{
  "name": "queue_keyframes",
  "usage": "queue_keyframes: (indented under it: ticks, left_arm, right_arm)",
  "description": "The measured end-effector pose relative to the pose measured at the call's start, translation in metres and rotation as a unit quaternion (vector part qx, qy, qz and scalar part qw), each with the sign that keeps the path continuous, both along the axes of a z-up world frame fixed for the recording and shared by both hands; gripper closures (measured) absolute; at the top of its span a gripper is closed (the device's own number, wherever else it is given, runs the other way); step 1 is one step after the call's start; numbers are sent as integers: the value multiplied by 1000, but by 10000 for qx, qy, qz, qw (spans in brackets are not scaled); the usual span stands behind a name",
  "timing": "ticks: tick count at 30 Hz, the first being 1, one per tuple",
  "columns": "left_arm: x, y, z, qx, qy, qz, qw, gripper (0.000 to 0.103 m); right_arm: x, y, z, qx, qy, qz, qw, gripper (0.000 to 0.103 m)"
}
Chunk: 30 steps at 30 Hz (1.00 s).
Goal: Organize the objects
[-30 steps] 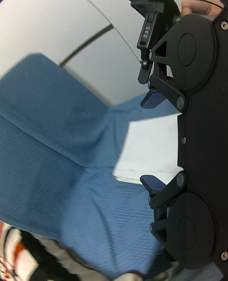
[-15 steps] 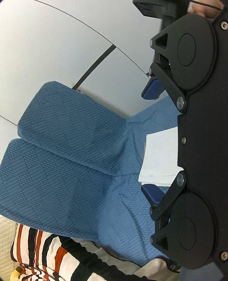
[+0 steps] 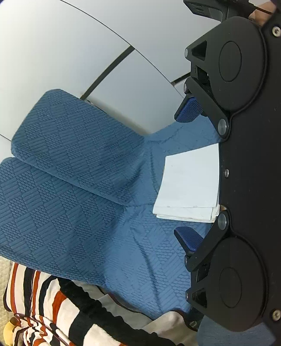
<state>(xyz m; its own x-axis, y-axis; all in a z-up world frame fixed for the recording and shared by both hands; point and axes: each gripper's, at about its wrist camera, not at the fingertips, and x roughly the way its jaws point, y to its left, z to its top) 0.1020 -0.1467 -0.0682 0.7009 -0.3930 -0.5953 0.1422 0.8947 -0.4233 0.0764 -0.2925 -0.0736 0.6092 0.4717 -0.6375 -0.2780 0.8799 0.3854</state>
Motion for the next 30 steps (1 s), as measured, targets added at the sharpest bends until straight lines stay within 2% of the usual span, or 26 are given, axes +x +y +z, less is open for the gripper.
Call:
queue_keyframes:
  ticks: [4,10,30]
  left_arm:
    - [2,-3,-13,34,132,28,9999,1]
    - [2,-8,-21,73,191,-45,9998,1]
    - [0,-18,-19,286,104,-93,9995,1]
  right_arm:
    - [-1,3,-13,-210,92,-43,9997,15]
    - [-2,6,-22,-245,191,-71,9995,15]
    - [-1,4,-19,-282,165,-102,9994,15]
